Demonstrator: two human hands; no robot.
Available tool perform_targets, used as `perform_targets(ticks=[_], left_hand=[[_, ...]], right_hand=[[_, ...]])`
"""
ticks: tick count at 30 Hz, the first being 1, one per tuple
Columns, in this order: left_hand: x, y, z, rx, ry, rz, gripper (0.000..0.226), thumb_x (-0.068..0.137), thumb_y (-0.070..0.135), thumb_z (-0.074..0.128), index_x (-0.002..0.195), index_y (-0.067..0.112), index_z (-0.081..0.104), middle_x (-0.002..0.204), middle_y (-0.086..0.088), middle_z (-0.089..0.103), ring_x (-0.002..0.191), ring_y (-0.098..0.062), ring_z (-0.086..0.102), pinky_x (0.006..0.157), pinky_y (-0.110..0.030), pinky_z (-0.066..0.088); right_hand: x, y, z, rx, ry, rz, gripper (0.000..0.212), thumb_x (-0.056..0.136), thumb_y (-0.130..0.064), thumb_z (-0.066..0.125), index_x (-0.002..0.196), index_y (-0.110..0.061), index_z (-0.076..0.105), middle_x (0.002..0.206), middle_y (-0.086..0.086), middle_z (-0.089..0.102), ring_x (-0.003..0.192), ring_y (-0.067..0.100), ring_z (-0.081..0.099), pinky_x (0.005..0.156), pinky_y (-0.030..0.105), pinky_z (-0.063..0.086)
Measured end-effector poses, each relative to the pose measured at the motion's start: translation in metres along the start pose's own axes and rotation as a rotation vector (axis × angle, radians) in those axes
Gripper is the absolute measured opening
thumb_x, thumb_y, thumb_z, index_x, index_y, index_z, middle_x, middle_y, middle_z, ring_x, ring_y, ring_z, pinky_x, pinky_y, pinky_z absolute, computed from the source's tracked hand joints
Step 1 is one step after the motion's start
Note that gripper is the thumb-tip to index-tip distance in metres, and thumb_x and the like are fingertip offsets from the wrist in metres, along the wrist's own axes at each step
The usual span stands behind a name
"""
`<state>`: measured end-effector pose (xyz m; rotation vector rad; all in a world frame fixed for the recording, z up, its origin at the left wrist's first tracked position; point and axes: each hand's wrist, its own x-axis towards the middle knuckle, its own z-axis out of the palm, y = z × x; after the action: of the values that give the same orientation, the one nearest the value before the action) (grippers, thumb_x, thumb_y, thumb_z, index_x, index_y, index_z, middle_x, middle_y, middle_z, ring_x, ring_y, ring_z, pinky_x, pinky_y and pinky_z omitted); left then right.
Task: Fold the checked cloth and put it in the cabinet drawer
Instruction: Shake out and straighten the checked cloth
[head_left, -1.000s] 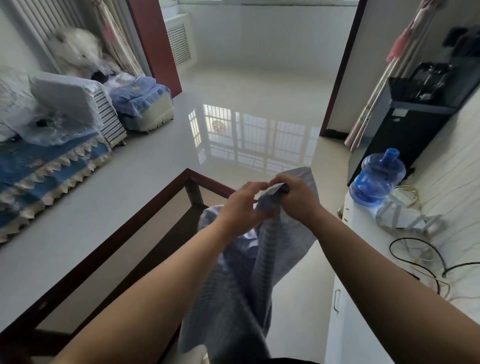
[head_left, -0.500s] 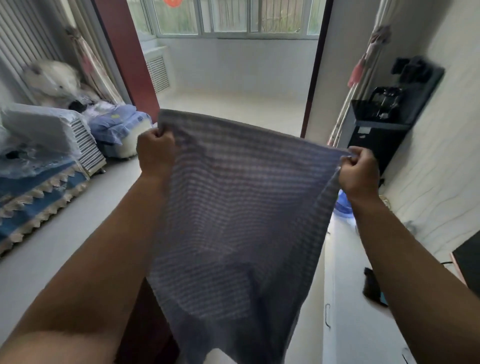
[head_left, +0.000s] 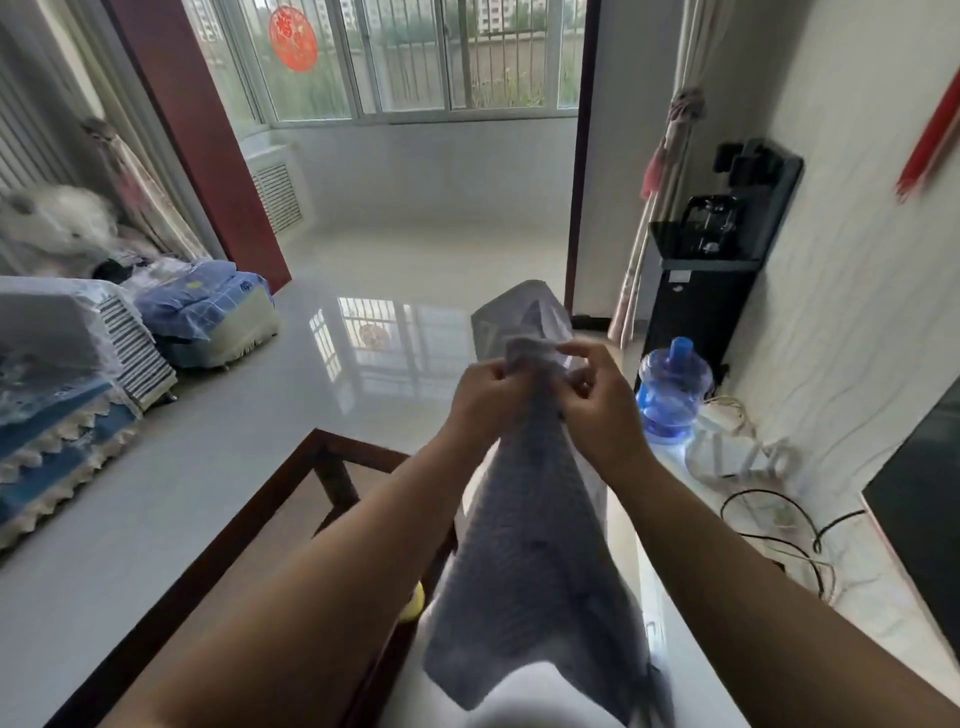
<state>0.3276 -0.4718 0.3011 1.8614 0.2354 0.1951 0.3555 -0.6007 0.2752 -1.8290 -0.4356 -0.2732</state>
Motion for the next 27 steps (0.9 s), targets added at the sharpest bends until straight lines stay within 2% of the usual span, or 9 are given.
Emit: perform_targets(ticks=[2,3,7,10,13,17,22,25,27], left_hand=[[-0.005,-0.006,0.013,0.036,-0.041,0.041,0.033,0.093,0.027,0.059,0.07,0.007,0.071,0.057,0.001,0.061,0.054,-0.009,0.056,0.053,-0.018,0.047],[-0.008,-0.011,0.014,0.025,-0.047,0.054,0.03,0.094,0.023,0.057,0.077,0.002,0.071,0.06,-0.001,0.062,0.057,-0.01,0.058,0.054,-0.018,0.048],[-0.016,-0.022,0.008,-0.071,-0.069,0.083,0.023,0.095,0.015,0.054,0.08,0.007,0.071,0.069,-0.009,0.065,0.065,-0.018,0.064,0.065,-0.032,0.056],[-0.023,-0.024,0.006,-0.135,-0.11,0.069,0.03,0.099,0.023,0.046,0.081,0.015,0.068,0.075,-0.008,0.066,0.073,-0.02,0.066,0.069,-0.033,0.058],[-0.029,-0.029,0.002,-0.219,-0.205,0.011,0.035,0.103,0.03,0.034,0.098,0.016,0.065,0.087,-0.003,0.069,0.082,-0.013,0.069,0.068,-0.022,0.057],[-0.033,-0.037,-0.005,-0.266,-0.257,0.015,0.037,0.104,0.03,0.031,0.116,0.011,0.06,0.105,-0.008,0.068,0.1,-0.022,0.067,0.079,-0.027,0.057],[-0.039,-0.049,-0.018,-0.16,-0.272,0.18,0.018,0.095,0.023,0.052,0.11,0.02,0.06,0.103,-0.001,0.068,0.101,-0.017,0.068,0.085,-0.028,0.056],[-0.043,-0.057,-0.02,-0.167,-0.143,0.184,0.02,0.09,0.01,0.061,0.109,0.011,0.064,0.098,-0.002,0.07,0.094,-0.013,0.07,0.082,-0.028,0.057],[-0.045,-0.06,-0.018,-0.253,-0.012,0.118,0.019,0.09,0.008,0.06,0.107,0.004,0.068,0.097,-0.012,0.072,0.092,-0.02,0.072,0.084,-0.037,0.058]], right_hand=[[-0.005,-0.005,0.001,0.044,-0.008,-0.008,0.028,0.088,-0.013,0.062,0.113,-0.022,0.052,0.091,0.002,0.065,0.083,0.012,0.067,0.078,0.032,0.058],[-0.006,-0.007,0.0,0.049,-0.022,-0.004,0.03,0.088,-0.012,0.061,0.114,-0.023,0.052,0.092,0.002,0.065,0.083,0.016,0.067,0.078,0.038,0.059],[-0.009,-0.007,0.0,-0.021,-0.124,-0.036,0.038,0.088,-0.01,0.059,0.122,-0.026,0.048,0.073,-0.003,0.058,0.069,0.021,0.065,0.069,0.044,0.059],[-0.009,-0.008,0.002,-0.031,-0.176,-0.037,0.039,0.089,-0.013,0.057,0.118,-0.037,0.048,0.077,0.005,0.063,0.071,0.024,0.067,0.068,0.043,0.06],[-0.007,-0.01,0.006,0.013,-0.247,-0.002,0.036,0.089,-0.014,0.057,0.103,-0.048,0.05,0.085,0.004,0.066,0.077,0.022,0.07,0.071,0.043,0.061],[-0.007,-0.015,0.011,0.033,-0.322,0.03,0.019,0.09,-0.013,0.057,0.099,-0.029,0.058,0.092,0.004,0.066,0.085,0.021,0.069,0.076,0.039,0.061],[-0.003,-0.027,0.011,0.031,-0.478,0.085,0.015,0.09,-0.01,0.058,0.103,-0.016,0.064,0.094,-0.005,0.064,0.094,0.018,0.065,0.082,0.026,0.057],[-0.002,-0.032,0.01,0.092,-0.601,0.164,0.015,0.091,-0.018,0.06,0.105,-0.015,0.064,0.093,-0.004,0.066,0.092,0.017,0.067,0.081,0.022,0.056],[-0.002,-0.035,0.009,0.172,-0.709,0.228,0.012,0.093,-0.02,0.056,0.101,-0.018,0.064,0.095,0.001,0.068,0.092,0.016,0.068,0.08,0.022,0.056]])
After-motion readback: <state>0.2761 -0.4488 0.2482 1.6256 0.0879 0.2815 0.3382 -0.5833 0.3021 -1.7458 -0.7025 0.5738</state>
